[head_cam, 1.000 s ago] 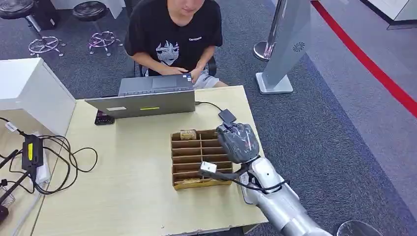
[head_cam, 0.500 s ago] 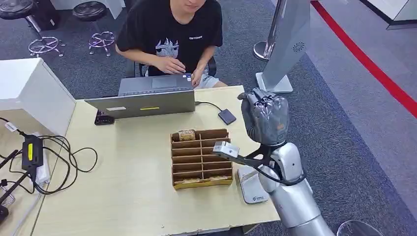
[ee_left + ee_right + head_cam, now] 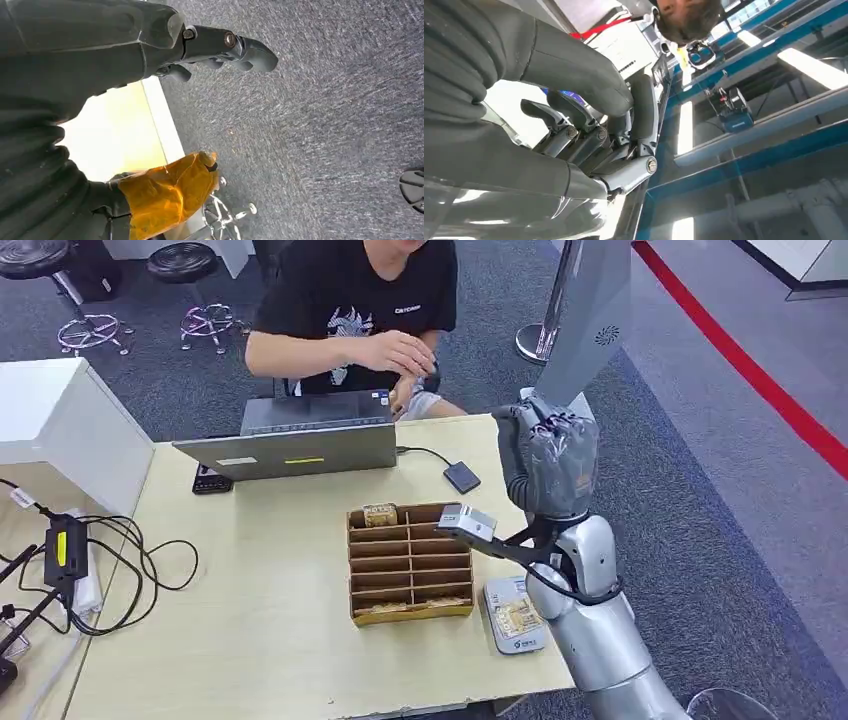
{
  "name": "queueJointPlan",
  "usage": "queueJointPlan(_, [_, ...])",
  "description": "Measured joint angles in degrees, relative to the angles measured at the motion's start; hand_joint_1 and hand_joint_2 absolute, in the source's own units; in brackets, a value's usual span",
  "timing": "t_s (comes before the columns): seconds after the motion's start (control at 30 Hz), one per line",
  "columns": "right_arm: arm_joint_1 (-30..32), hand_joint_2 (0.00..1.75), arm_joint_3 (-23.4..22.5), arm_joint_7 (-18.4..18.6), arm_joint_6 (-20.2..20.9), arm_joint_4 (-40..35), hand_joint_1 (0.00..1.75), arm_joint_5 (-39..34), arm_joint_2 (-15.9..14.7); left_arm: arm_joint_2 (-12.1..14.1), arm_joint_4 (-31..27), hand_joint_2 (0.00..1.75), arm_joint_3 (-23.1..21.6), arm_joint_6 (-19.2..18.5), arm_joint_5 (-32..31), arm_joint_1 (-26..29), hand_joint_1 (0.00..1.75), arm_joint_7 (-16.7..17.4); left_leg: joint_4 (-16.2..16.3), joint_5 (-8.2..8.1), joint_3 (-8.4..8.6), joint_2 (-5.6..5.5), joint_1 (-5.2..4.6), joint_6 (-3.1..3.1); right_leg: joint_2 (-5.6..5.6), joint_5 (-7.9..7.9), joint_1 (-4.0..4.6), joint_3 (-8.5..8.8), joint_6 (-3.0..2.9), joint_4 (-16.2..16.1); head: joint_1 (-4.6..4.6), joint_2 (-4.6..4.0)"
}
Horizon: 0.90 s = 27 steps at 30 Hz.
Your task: Pass the card to the sensor for recognition and then transmit it.
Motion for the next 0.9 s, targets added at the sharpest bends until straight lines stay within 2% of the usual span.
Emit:
queueJointPlan(0.13, [-0.2, 1.75, 0.2, 0.3, 0.0, 0.1, 1.75, 0.1, 0.0, 0.0, 0.0, 1.75, 0.0, 0.0, -0.1, 0.0, 0.0, 0.0, 0.0, 0.0, -0.01, 0.0, 0.0, 0.0, 0.0, 0.0, 0.0, 0.0, 0.0, 0.0, 0.0, 0.0])
queueJointPlan(0.3, [-1.1, 1.75, 2.6, 1.6, 0.0, 1.3, 1.75, -1.0, -0.1, 0.0, 0.0, 1.75, 0.0, 0.2, -0.4, -0.1, 0.0, -0.1, 0.0, 0.0, 0.0, -0.01, 0.0, 0.0, -0.01, 0.0, 0.0, 0.0, 0.0, 0.0, 0.0, 0.0])
queueJointPlan(0.83, [-1.0, 1.75, 4.3, 0.7, 0.0, 3.9, 1.75, -2.1, -0.6, -0.1, 0.0, 1.75, 0.0, 0.0, -0.4, -0.1, 0.0, -0.1, 0.0, 0.0, 0.0, 0.0, 0.0, 0.0, 0.0, 0.0, 0.0, 0.0, 0.0, 0.0, 0.0, 0.0])
queueJointPlan(0.87, [-1.0, 1.75, 4.2, 0.7, 0.0, 4.0, 1.64, -2.1, -0.6, -0.1, 0.0, 1.75, 0.0, 0.0, -0.4, -0.1, 0.0, -0.1, 0.0, 0.0, 0.0, 0.0, 0.0, 0.0, 0.0, 0.0, 0.0, 0.0, 0.0, 0.0, 0.0, 0.0])
queueJointPlan(0.9, [-1.0, 1.75, 4.3, 0.7, 0.0, 4.0, 0.51, -2.2, -0.6, -0.1, 0.0, 1.75, 0.0, 0.0, -0.5, -0.1, 0.0, -0.1, 0.0, 0.0, 0.0, 0.0, 0.0, 0.0, 0.0, 0.0, 0.0, 0.0, 0.0, 0.0, 0.0, 0.0])
